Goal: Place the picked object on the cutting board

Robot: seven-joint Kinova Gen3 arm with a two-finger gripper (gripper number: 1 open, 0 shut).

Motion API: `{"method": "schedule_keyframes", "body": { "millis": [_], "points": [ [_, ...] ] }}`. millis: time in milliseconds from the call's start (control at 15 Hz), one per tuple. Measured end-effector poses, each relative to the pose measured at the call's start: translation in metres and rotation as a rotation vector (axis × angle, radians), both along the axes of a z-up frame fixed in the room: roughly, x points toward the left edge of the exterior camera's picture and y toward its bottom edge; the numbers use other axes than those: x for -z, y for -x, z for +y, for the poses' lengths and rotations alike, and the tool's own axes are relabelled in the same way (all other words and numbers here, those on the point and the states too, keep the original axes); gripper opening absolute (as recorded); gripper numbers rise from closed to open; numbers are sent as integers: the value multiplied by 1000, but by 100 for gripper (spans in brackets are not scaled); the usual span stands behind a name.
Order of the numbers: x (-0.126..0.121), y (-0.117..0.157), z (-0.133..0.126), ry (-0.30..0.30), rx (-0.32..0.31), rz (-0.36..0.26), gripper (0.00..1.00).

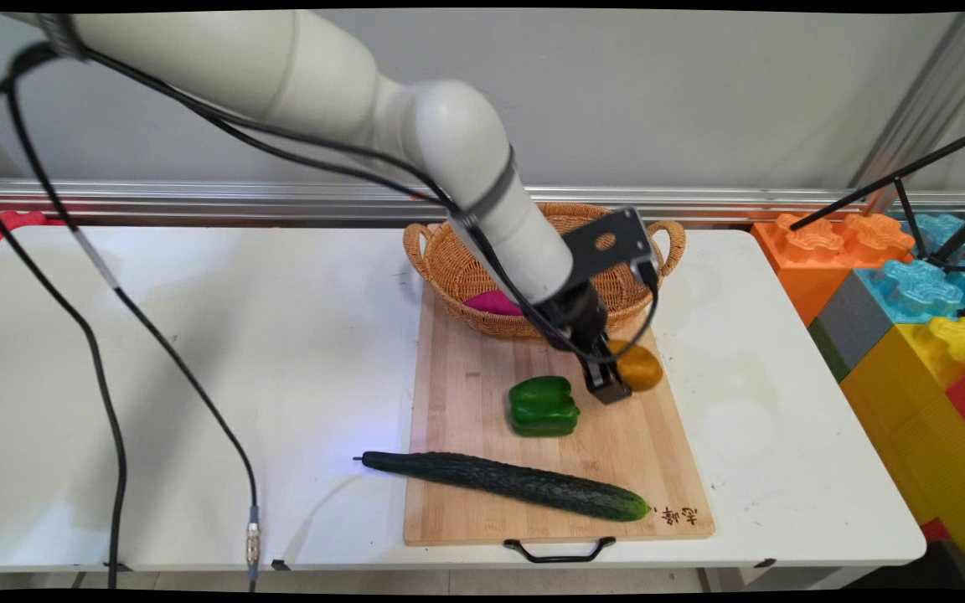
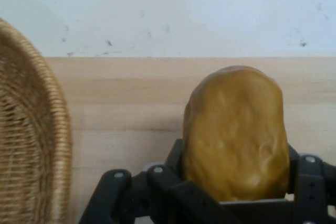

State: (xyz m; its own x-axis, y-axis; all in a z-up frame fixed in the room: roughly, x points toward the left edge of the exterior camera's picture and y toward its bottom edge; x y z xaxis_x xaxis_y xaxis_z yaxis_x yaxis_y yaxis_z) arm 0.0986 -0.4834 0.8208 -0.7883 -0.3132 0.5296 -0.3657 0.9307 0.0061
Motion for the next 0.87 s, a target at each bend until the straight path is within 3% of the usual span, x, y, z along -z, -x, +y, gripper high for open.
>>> {"method": "schedule_keyframes", "body": {
  "millis": [600,667,867],
  "points": [
    [45,28,0,19,39,-30,0],
    [48,31,0,25,46,-32,100],
    [51,34,-1,41,64,-47,100]
  ]
}}
